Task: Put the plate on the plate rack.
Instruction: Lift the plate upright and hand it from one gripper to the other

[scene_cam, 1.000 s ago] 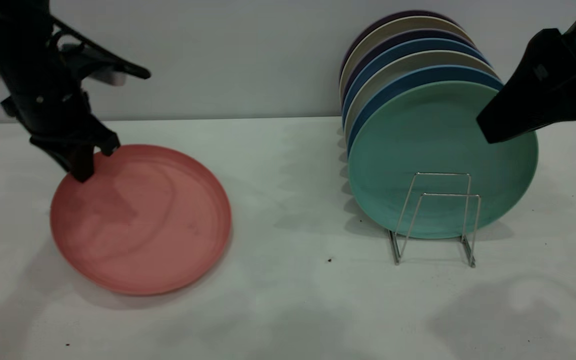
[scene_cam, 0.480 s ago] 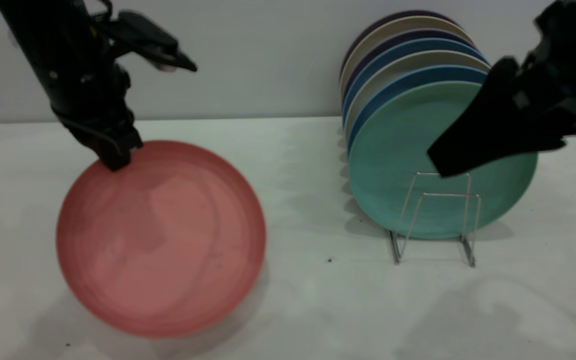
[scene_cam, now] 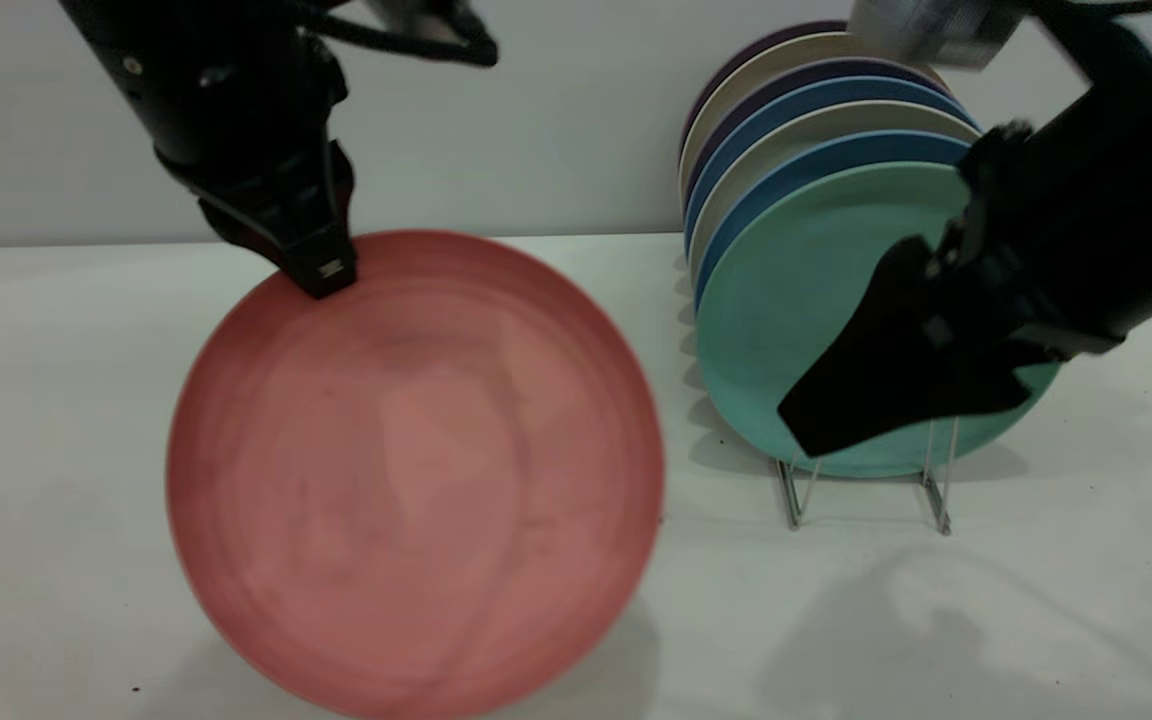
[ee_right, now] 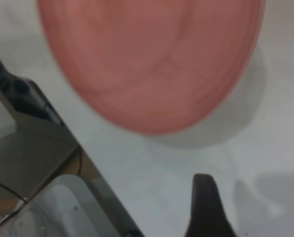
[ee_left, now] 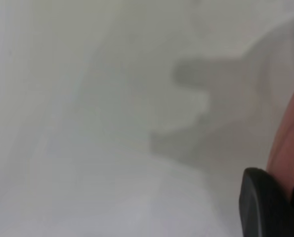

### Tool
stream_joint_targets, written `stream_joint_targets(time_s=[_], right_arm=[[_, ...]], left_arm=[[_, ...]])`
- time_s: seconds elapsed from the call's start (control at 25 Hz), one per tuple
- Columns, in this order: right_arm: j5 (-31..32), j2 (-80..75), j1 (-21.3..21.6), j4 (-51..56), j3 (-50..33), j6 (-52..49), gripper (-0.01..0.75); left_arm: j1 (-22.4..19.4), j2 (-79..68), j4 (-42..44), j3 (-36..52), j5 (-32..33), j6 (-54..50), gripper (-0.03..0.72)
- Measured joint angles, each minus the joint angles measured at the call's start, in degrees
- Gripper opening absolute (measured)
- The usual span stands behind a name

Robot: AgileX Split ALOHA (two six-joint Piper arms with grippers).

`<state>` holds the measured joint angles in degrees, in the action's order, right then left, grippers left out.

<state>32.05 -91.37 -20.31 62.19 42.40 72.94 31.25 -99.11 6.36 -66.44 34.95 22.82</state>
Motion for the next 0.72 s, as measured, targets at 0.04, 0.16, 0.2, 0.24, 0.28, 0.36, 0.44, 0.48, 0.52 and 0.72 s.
stream_joint_targets(time_s=[0.04, 0.16, 0.2, 0.24, 0.28, 0.36, 0.44, 0.48, 0.52, 0.72], right_arm=[[-0.9, -0.6, -0.1, 0.1, 0.0, 0.1, 0.533], [-2.9, -1.7, -0.2, 0.5, 0.0, 0.1, 0.567], [-3.5, -2.0, -0.2, 0.7, 0.0, 0.1, 0.574], [-4.2, -2.3, -0.2, 1.2, 0.0, 0.1, 0.578], [-4.8, -2.4, -0.2, 1.8, 0.0, 0.1, 0.579], [-5.9, -2.7, -0.2, 3.4, 0.0, 0.4, 0.580], [-6.6, -2.9, -0.2, 5.4, 0.0, 1.4, 0.580], [-6.9, -3.1, -0.2, 6.9, 0.0, 2.3, 0.580], [-6.9, -3.5, -0.2, 8.5, 0.0, 3.3, 0.580], [-5.3, -4.0, -0.2, 12.7, 0.1, 6.7, 0.581]], left_arm=[[0.7, 0.7, -0.4, 0.2, 0.1, 0.0, 0.012], [2.5, 2.4, -1.3, 0.2, 0.9, 0.0, 0.012], [3.1, 2.9, -1.6, 0.2, 1.1, 0.0, 0.012], [3.5, 3.5, -1.6, 0.2, 1.2, 0.0, 0.012], [3.9, 4.2, -1.7, 0.2, 1.3, 0.0, 0.012], [4.7, 5.2, -1.7, 0.2, 1.6, 0.0, 0.012], [5.3, 6.0, -1.9, 0.2, 1.8, 0.0, 0.012], [5.5, 6.2, -1.9, 0.2, 1.9, 0.0, 0.012], [5.6, 6.4, -2.2, 0.2, 2.0, 0.0, 0.012], [5.6, 6.4, -2.6, 0.3, 3.3, 0.8, 0.012]])
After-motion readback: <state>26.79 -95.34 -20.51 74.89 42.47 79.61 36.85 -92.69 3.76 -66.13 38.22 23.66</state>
